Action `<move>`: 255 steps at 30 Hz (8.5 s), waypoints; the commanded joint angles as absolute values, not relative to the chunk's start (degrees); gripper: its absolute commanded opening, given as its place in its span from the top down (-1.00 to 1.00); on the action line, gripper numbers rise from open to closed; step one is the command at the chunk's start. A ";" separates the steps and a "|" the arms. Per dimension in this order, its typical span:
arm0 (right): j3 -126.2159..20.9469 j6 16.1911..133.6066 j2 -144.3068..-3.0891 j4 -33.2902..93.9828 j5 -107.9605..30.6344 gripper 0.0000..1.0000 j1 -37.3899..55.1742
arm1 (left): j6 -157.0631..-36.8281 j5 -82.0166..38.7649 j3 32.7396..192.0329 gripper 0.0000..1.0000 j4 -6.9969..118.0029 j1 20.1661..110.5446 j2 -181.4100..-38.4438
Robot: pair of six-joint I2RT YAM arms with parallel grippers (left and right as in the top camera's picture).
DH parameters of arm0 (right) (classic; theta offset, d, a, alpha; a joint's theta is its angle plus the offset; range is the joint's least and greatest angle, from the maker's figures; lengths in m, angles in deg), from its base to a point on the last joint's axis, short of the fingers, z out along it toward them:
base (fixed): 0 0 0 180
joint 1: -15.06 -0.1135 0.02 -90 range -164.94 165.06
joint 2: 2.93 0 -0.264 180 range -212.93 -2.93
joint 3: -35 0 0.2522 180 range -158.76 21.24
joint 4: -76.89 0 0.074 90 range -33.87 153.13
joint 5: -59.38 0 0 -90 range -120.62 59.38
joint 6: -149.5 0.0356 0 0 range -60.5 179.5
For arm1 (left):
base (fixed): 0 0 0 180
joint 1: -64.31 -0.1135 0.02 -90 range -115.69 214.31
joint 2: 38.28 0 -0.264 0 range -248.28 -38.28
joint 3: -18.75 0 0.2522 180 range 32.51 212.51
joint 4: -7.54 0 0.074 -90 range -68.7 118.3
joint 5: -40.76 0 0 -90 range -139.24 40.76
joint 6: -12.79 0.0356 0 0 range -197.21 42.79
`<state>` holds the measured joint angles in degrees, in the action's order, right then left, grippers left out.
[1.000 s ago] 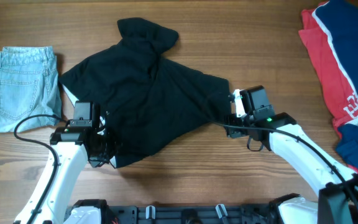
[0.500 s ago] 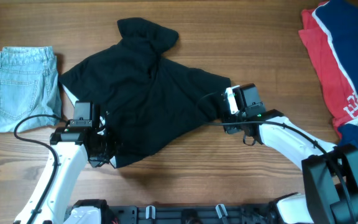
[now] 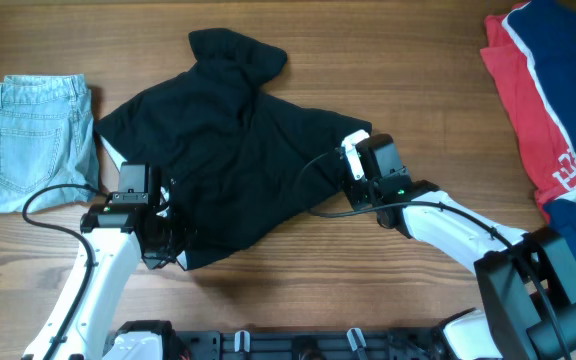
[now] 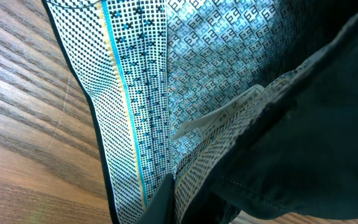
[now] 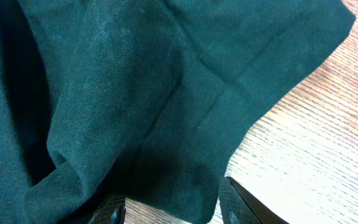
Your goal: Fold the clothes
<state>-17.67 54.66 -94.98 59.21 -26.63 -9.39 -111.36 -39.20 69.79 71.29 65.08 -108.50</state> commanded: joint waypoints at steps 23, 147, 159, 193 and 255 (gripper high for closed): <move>-21.78 75.97 -66.82 35.78 4.12 0.92 -0.08 | -101.92 -28.27 83.64 0.92 77.39 64.82 -103.91; -75.75 84.12 -54.28 -15.08 0.06 0.92 -0.08 | -76.35 -37.25 125.85 0.92 80.04 92.88 -88.34; -78.98 81.63 -68.03 -12.79 -3.70 0.92 -0.08 | -77.48 -47.94 125.78 0.92 80.89 92.88 -99.88; -74.74 87.16 -109.49 -22.01 -8.05 0.92 8.44 | -89.39 -57.32 128.74 0.92 104.63 77.63 -149.70; -50.63 73.17 -117.20 49.09 -31.53 0.03 8.66 | -97.20 -43.18 114.46 0.92 63.97 84.75 -156.25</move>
